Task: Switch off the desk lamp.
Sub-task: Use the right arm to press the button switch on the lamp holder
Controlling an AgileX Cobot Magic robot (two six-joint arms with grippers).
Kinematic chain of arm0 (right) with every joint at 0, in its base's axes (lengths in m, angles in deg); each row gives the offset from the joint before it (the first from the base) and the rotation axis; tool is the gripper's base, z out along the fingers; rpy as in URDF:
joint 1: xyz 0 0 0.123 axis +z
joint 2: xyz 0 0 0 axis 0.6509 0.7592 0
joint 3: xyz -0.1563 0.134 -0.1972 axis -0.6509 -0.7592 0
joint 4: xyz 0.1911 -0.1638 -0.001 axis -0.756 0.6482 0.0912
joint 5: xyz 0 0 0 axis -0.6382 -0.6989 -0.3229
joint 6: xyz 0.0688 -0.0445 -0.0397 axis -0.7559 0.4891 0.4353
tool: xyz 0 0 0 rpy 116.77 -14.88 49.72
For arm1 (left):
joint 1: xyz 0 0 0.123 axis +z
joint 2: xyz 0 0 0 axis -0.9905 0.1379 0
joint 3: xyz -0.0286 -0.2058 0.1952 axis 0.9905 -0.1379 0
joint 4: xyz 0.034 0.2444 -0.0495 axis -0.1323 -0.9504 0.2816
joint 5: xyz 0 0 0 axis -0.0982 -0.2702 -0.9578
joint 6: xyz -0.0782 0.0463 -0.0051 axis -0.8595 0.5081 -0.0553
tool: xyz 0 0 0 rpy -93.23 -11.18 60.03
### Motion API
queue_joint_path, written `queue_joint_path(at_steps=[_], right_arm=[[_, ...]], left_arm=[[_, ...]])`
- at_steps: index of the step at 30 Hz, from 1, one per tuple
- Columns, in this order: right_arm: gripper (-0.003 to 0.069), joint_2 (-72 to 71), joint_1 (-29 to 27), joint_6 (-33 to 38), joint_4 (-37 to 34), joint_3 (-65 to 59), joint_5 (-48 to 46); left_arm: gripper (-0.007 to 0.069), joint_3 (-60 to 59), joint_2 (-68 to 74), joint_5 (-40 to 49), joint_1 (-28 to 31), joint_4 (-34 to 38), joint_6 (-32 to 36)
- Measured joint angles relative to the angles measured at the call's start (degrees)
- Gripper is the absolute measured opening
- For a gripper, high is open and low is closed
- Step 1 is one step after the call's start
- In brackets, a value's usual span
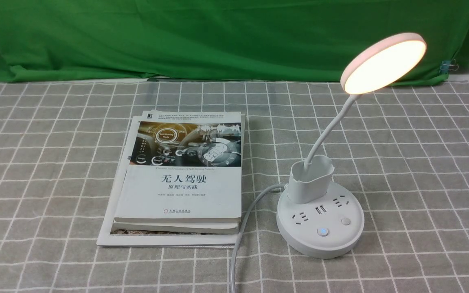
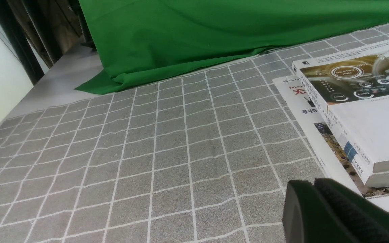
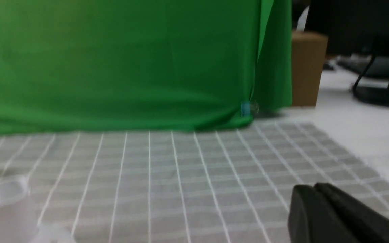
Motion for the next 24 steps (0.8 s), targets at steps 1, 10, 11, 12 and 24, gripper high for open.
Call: queue_joint_path(at_steps=[1,10,11,12,24], right_arm=[[0.0045,0.0,0.0,-0.3,0.0,0.0,1.5],[0.0045,0.0,0.0,-12.3,-0.1,0.0,8.3],[0.0045,0.0,0.0,-12.3,-0.1,0.0,9.2],[0.0045,0.0,0.0,-12.3,-0.1,0.0,10.0],[0.0045,2.8,0.0,-12.9,-0.2,5.4,5.5]], left_arm=[[0.0019,0.0,0.0,0.0,0.0,0.0,0.0],[0.0019,0.0,0.0,0.0,0.0,0.0,0.0],[0.0019,0.0,0.0,0.0,0.0,0.0,0.0],[0.0019,0.0,0.0,0.0,0.0,0.0,0.0],[0.0019,0.0,0.0,0.0,0.0,0.0,0.0]])
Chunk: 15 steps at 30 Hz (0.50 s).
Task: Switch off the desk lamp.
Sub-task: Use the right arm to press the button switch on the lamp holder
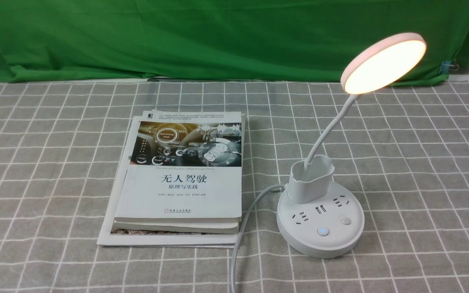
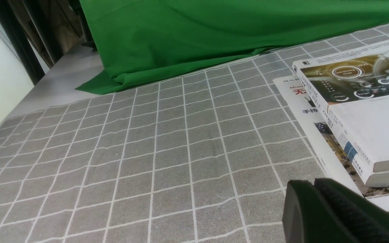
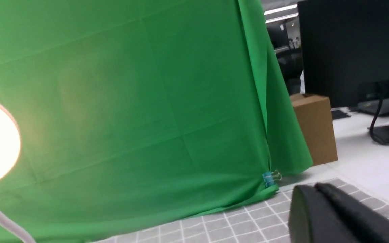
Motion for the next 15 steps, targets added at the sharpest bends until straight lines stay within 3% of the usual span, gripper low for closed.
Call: queue_joint_path(at_steps=[4,15], right_arm=[[0.0045,3.8,0.7,2.4,0.0,3.0,-3.3],[0.0045,20.9,9.5,6.9,0.0,9.5,-12.9]], left_arm=[[0.0019,0.0,0.0,0.0,0.0,0.0,0.1],[0.0019,0.0,0.0,0.0,0.0,0.0,0.0]])
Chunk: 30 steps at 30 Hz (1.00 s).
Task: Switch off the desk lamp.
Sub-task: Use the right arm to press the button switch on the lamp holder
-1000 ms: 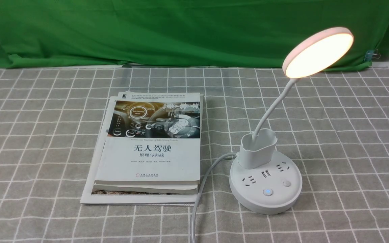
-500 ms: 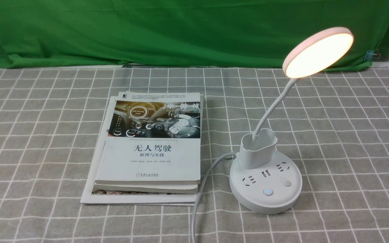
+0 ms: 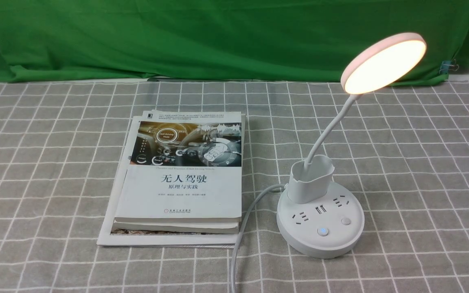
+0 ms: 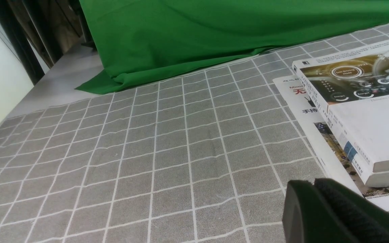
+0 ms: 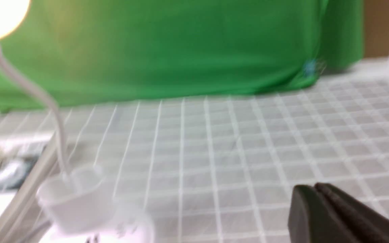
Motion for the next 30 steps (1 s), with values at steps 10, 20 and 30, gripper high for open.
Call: queue_joint_path(at_steps=[10,20,30], right_arm=[[0.0045,16.6,2.0,-1.6,0.0,4.0,3.3],[0.0145,27.7,2.0,-5.6,-0.1,7.6,-7.7],[0.0146,37.5,3.6,-3.8,0.0,16.4,-17.5]], left_arm=[[0.0019,0.0,0.0,0.0,0.0,0.0,0.0],[0.0019,0.0,0.0,0.0,0.0,0.0,0.0],[0.0019,0.0,0.0,0.0,0.0,0.0,0.0]])
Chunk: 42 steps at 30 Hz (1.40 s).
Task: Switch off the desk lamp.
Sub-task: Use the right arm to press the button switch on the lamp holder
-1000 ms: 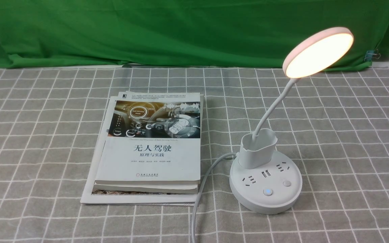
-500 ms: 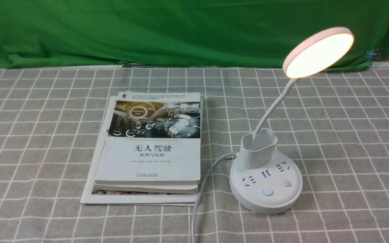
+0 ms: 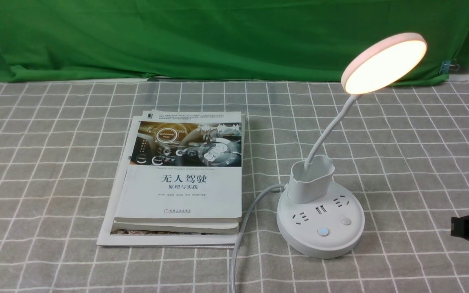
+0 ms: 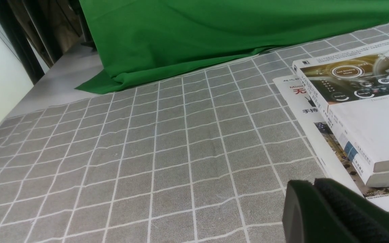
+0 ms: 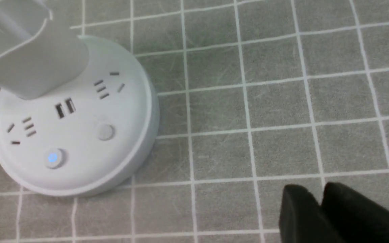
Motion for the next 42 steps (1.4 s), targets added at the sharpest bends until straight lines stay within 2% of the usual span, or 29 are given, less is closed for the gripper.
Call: queue_joint_path(at_steps=[5,10,42], right_arm=[[0.0146,3.9,4.6,1.3,0.0,0.5,-2.2],[0.0146,7.6,6.3,2.1,0.0,2.8,-4.5],[0.0137,9.2,6.5,3.3,0.0,4.1,-2.6]], left_arm=[[0.0019,0.0,0.0,0.0,0.0,0.0,0.0],[0.0019,0.0,0.0,0.0,0.0,0.0,0.0],[0.0019,0.0,0.0,0.0,0.0,0.0,0.0]])
